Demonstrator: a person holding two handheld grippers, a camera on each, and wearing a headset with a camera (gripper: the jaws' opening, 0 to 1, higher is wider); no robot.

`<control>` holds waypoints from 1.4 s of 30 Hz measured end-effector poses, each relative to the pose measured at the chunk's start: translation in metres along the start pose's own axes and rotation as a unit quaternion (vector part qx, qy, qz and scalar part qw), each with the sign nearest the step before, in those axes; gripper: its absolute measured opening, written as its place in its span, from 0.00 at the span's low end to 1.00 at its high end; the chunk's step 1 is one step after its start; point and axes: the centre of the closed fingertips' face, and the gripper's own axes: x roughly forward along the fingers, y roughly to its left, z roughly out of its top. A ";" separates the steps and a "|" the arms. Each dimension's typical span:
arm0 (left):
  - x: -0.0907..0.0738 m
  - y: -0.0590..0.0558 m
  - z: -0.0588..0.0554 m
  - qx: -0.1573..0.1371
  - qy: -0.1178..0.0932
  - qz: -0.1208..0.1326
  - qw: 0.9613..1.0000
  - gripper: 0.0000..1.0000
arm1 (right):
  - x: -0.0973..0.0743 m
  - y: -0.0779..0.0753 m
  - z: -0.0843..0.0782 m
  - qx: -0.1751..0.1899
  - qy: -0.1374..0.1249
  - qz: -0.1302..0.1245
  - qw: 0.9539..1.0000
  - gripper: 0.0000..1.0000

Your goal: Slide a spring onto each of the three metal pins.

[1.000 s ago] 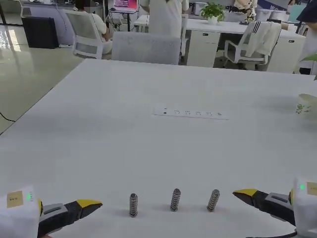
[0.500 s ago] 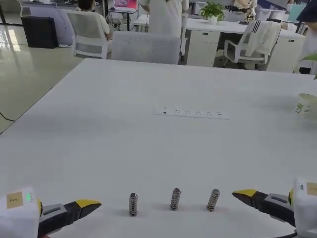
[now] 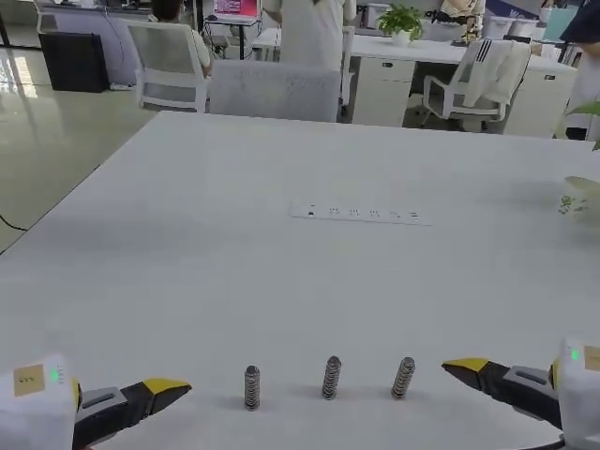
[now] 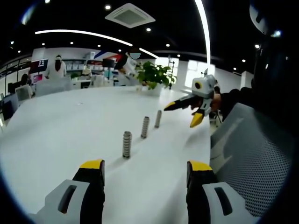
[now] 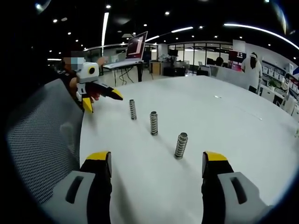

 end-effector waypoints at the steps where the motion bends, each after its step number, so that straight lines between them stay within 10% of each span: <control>1: 0.000 0.000 0.000 0.000 0.000 0.000 1.000 0.67 | 0.000 0.000 0.000 0.001 0.000 0.000 1.000 0.79; 42: -0.001 0.001 -0.004 0.000 0.007 0.001 1.000 0.67 | -0.001 0.001 -0.006 -0.006 0.013 0.001 1.000 0.79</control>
